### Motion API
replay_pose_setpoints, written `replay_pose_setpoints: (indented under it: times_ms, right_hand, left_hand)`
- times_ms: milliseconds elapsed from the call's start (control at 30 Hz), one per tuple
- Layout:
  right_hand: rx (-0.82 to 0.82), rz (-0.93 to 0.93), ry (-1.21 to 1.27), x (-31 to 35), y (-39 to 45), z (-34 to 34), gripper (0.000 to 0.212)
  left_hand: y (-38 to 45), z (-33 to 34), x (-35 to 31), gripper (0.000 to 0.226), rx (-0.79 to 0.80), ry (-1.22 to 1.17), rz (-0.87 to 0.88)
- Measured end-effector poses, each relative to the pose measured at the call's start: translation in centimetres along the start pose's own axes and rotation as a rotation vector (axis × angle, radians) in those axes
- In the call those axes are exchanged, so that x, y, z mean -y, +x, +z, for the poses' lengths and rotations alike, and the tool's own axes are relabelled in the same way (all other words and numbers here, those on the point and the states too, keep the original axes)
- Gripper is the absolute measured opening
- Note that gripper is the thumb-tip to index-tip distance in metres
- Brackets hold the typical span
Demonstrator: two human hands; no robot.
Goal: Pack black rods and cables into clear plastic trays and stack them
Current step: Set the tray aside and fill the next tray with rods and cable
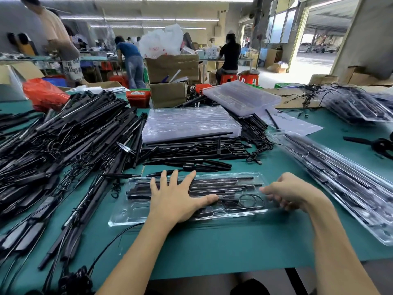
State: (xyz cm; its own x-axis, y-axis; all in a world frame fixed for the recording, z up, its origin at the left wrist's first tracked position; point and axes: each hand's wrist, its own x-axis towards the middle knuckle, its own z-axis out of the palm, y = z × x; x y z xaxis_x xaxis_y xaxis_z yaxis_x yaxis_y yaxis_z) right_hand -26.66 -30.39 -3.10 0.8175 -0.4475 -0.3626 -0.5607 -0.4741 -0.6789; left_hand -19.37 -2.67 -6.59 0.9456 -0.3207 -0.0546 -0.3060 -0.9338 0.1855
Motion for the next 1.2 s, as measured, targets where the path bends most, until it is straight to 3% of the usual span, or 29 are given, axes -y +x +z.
replay_pose_setpoints:
  times_ms: [333, 467, 967, 1200]
  right_hand:
    - [0.148, -0.151, 0.016, -1.1, -0.4, -0.1, 0.034]
    - [0.230, -0.185, 0.069, -1.5, -0.8, -0.8, 0.022]
    - [0.043, -0.217, -0.115, -2.1, -0.1, 0.9, 0.024]
    - [0.182, -0.228, 0.021, -1.7, -1.9, -0.5, 0.027]
  left_hand:
    - [0.2, 0.1, 0.1, 0.119, -0.011, -0.001, 0.002]
    - [0.2, 0.1, 0.1, 0.119, -0.015, -0.012, 0.006]
    - [0.0, 0.1, 0.1, 0.119, -0.036, -0.031, 0.012]
    - [-0.1, -0.1, 0.3, 0.118, -0.049, -0.050, 0.031]
